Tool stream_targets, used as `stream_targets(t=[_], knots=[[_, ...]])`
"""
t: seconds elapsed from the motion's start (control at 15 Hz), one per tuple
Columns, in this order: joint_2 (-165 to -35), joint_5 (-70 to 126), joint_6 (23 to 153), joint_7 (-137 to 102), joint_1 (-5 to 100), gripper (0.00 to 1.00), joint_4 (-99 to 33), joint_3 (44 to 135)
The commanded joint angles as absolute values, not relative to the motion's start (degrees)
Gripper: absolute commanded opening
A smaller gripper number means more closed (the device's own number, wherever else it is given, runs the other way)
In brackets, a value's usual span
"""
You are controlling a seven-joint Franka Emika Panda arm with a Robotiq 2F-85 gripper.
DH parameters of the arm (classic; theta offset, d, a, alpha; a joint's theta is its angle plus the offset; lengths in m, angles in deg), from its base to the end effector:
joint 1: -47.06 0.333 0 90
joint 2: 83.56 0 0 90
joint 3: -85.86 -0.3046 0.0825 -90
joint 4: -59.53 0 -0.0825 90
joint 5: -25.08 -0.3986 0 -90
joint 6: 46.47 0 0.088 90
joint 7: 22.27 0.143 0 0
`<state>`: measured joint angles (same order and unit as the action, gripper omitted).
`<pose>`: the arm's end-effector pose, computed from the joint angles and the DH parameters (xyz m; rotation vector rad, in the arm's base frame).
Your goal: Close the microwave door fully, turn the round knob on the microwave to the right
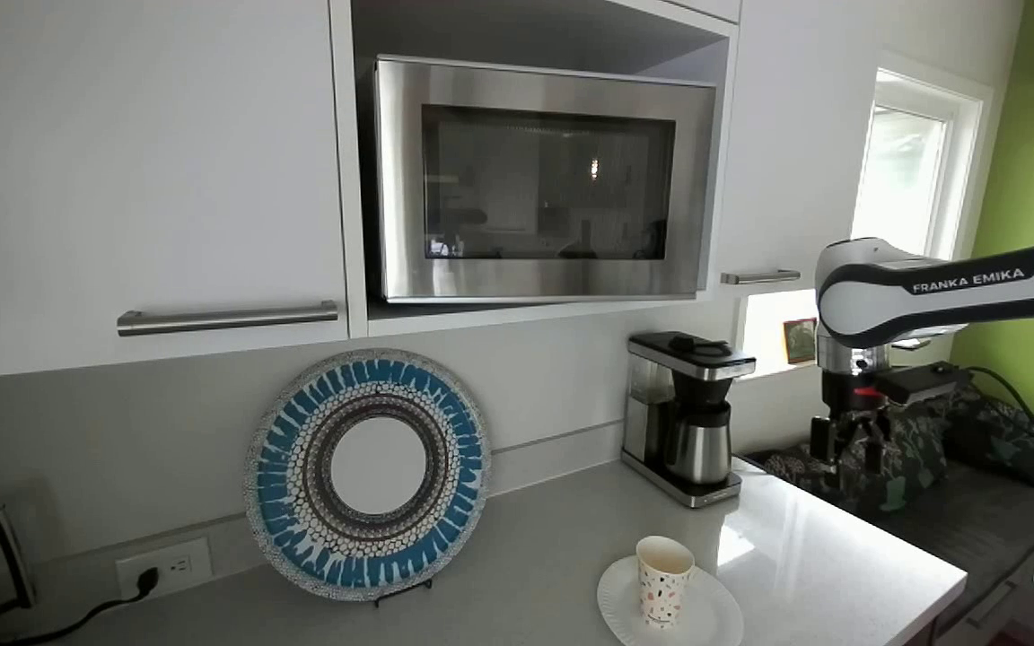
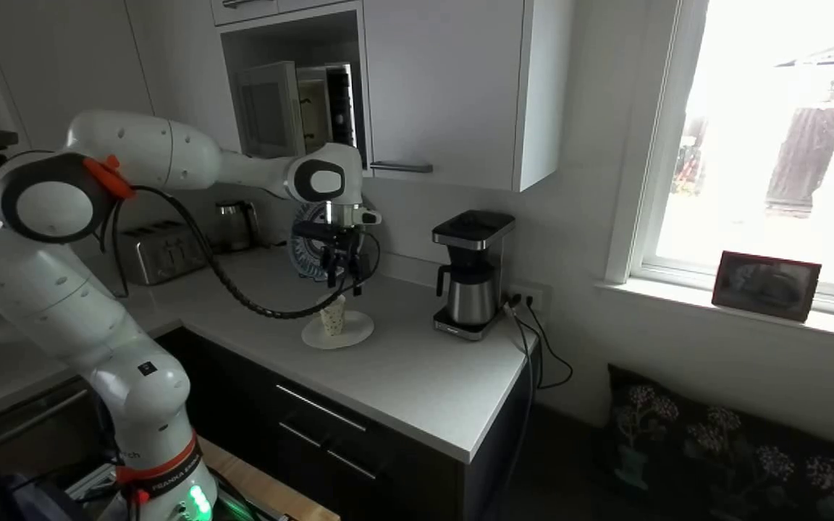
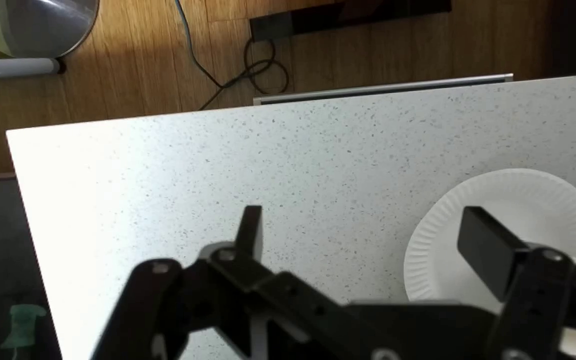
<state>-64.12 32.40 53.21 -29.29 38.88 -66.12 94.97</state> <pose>0.4282 -0.1530 0.4617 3.0816 -0.2134 -0.1999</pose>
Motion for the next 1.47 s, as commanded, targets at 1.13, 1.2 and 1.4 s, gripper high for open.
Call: stream_targets(t=[1.13, 1.2, 1.4], knots=[[-51.1, 36.3, 52.8, -3.8, 46.0, 1.0, -75.3, 77.0], [-49.7, 37.0, 53.8, -3.3, 46.5, 1.0, -75.5, 76.4], [-45.6, 37.9, 56.7, -1.5, 47.7, 1.0, -75.5, 74.2]])
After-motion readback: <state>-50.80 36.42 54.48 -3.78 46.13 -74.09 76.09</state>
